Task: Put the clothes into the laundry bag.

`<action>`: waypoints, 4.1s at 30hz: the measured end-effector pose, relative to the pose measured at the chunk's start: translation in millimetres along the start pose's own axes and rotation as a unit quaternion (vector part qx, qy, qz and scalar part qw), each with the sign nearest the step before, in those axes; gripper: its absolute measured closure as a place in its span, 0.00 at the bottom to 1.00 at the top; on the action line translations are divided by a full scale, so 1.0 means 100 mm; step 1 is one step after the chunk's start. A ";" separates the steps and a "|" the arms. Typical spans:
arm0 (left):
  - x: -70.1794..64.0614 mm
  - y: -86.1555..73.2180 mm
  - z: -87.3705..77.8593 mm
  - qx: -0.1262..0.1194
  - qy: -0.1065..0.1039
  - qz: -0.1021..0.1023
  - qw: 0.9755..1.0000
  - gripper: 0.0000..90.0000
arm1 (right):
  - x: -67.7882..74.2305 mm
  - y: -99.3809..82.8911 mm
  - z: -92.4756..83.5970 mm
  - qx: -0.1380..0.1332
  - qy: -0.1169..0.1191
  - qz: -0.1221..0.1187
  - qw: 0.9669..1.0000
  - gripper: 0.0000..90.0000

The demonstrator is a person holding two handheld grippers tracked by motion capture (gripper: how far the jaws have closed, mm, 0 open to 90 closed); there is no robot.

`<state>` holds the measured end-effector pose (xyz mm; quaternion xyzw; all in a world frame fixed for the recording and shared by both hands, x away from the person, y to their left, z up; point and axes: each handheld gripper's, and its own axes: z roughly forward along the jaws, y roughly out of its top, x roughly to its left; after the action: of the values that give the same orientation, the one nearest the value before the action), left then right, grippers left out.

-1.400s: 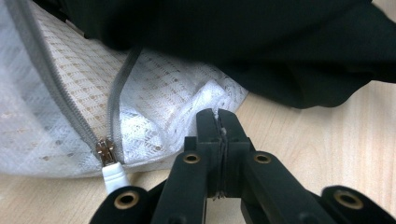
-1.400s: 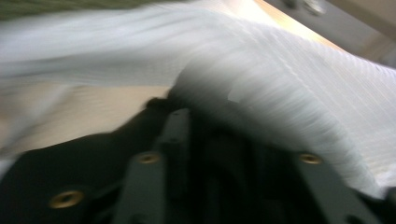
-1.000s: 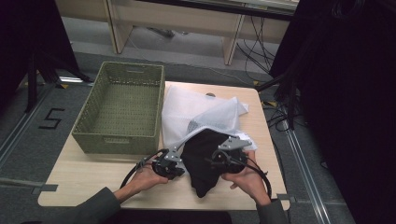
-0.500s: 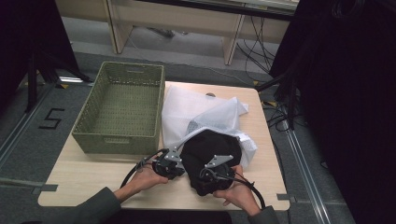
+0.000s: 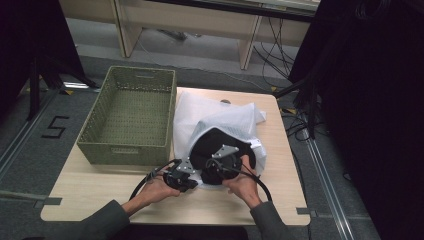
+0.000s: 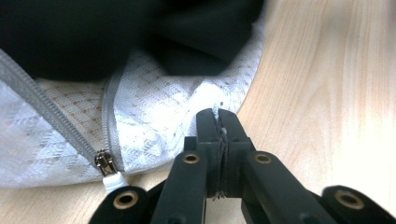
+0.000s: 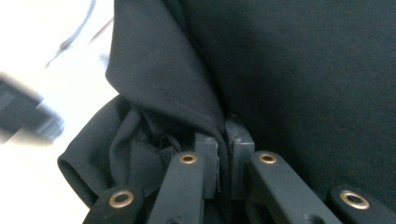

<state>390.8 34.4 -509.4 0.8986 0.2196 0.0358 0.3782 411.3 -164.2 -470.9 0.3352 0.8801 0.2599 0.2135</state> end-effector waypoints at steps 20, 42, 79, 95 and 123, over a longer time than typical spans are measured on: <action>-0.01 0.02 -0.01 0.013 -0.001 0.008 1.000 0.98 | -0.38 0.18 -0.11 -0.057 0.036 0.057 0.996 0.59; -0.16 0.08 -0.05 -0.017 0.001 0.002 1.000 0.58 | -0.24 0.02 -0.31 -0.042 0.084 0.046 0.995 0.52; -0.11 -0.01 -0.02 0.016 0.027 0.034 0.999 0.97 | -0.36 0.42 0.58 -0.018 0.004 0.109 0.994 0.80; 0.13 0.74 -0.50 -0.096 0.157 0.038 0.982 0.54 | -0.75 -0.13 -0.34 -0.064 0.024 0.157 0.985 0.70; 0.01 0.76 -0.12 -0.077 0.078 0.106 0.988 0.95 | -0.55 -0.38 -0.37 -0.005 0.032 0.142 0.989 0.75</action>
<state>416.9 -4.2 -448.0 0.8794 0.1481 0.1627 0.4221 410.2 -239.0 -453.7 0.4470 0.8288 0.3025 0.1477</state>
